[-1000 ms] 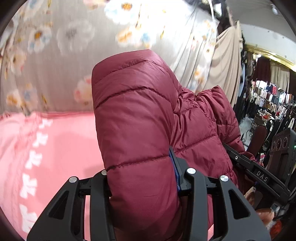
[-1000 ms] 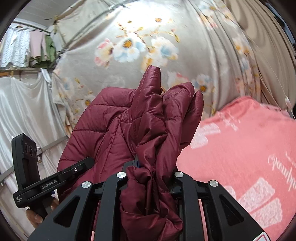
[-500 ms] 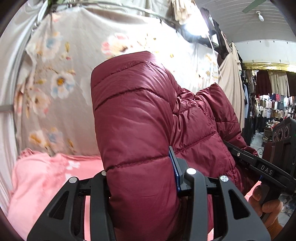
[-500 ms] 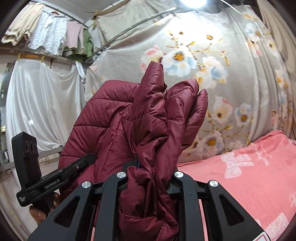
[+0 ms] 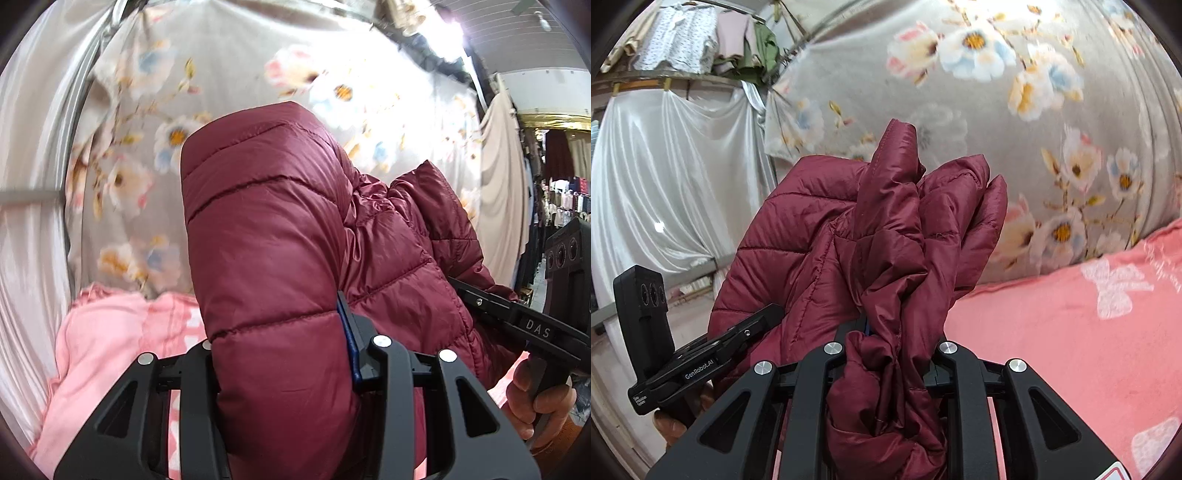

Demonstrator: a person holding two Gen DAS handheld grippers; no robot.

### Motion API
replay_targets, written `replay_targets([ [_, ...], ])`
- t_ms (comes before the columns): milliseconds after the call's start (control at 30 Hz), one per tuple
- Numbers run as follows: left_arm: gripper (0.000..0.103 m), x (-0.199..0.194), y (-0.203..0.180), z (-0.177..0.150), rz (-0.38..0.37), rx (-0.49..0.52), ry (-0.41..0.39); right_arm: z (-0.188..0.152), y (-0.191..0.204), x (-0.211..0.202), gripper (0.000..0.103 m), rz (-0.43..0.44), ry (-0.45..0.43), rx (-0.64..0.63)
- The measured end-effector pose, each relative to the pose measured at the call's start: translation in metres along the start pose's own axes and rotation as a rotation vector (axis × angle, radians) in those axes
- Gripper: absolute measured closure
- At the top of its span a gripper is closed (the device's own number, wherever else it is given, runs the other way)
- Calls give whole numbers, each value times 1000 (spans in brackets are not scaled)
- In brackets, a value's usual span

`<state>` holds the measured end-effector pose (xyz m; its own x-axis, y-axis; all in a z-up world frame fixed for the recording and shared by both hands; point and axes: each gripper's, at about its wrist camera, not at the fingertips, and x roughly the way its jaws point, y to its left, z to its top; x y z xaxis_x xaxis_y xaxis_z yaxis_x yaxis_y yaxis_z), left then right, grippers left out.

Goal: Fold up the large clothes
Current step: 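Lift the jacket bundle with both tools and carry it over the blanket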

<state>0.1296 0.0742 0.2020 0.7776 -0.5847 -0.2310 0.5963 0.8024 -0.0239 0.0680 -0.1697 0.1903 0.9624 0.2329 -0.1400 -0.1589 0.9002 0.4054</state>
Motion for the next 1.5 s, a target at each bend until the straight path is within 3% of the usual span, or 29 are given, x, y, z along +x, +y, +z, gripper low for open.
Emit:
replay_targets([
  [367,65,75,43,-90,28,-72,180,-81,-47,82,85,-65,190,85],
  [600,65,118,57,-153,16,-115,297,-135,-79,115,85,-119,304,124],
  [833,65,144,59,-193,29,-114,394,-175,-106,133,85,-173,385,165],
  [1233,62,152,66,-204,47,-122,417,-185,-110,142,83,-217,437,175],
  [1500,61,154,64,-205,43,-109,417,-185,-108,135,84,-225,415,185],
])
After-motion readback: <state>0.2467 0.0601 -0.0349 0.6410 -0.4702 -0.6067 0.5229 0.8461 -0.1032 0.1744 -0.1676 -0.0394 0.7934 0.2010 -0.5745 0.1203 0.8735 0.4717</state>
